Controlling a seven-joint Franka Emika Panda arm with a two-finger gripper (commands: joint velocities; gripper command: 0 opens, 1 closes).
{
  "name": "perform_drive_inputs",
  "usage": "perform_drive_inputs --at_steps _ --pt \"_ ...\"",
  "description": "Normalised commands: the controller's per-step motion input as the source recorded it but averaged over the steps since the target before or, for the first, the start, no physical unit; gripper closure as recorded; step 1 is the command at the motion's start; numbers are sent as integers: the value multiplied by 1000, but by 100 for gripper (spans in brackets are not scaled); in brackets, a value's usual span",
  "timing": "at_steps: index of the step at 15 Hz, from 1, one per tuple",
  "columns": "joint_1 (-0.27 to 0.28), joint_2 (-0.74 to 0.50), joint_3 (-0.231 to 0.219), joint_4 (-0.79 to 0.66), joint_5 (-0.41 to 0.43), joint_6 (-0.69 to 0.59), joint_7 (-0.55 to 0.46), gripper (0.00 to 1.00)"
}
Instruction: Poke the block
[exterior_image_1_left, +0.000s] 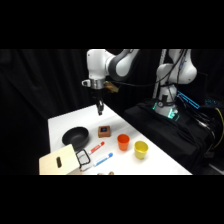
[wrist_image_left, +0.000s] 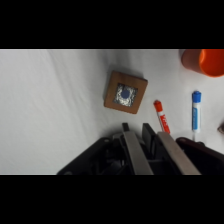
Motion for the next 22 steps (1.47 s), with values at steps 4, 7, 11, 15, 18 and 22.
perform_drive_inputs --at_steps 4,7,11,15,18,22 --pt "-6 182 13 111 45 161 53 100" --pt "-13 251 38 82 113 232 -7 97" --pt "-48 221 76 8 176 293 -86 98" --pt "-83 204 122 -22 182 304 -142 97" --pt "-113 194 132 6 158 268 -163 98" --pt "-111 131 118 15 119 212 -153 99"
